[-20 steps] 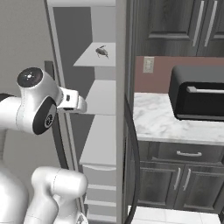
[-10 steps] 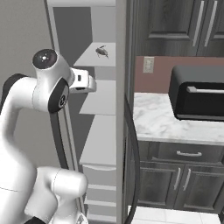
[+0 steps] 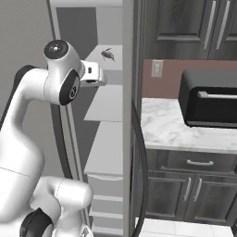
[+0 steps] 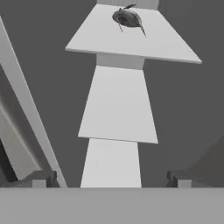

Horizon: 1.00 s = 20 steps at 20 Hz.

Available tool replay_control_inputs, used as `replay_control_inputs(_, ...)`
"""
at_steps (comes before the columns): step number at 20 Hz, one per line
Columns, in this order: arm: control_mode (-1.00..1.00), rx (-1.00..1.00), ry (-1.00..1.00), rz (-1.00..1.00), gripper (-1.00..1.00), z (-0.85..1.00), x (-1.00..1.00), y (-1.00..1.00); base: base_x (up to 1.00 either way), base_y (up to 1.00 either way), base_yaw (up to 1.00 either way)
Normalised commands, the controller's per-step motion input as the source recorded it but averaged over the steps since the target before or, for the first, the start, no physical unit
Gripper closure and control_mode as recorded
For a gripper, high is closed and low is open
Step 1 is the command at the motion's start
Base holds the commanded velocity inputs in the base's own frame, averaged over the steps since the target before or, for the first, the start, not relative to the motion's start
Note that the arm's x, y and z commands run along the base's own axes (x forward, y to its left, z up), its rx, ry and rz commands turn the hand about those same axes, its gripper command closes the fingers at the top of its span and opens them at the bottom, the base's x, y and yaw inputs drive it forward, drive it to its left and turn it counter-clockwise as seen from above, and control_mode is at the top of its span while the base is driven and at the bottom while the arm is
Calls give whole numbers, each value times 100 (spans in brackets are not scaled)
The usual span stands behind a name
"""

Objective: Take the fish, corn, and steak from the freezer and place them in the bowl on the counter.

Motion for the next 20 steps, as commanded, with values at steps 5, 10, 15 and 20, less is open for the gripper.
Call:
replay_control_inputs(5,-100,0,-7,-1,-100,2,34,-5,0,0,0)
replay_control_inputs(10,-100,1,0,0,-100,20,24,-10,0,0,0)
replay_control_inputs(15,-100,3,0,0,-100,40,7,-1,0,0,0)
replay_control_inputs(20,-100,6,0,0,-100,6,41,0,0,0,0)
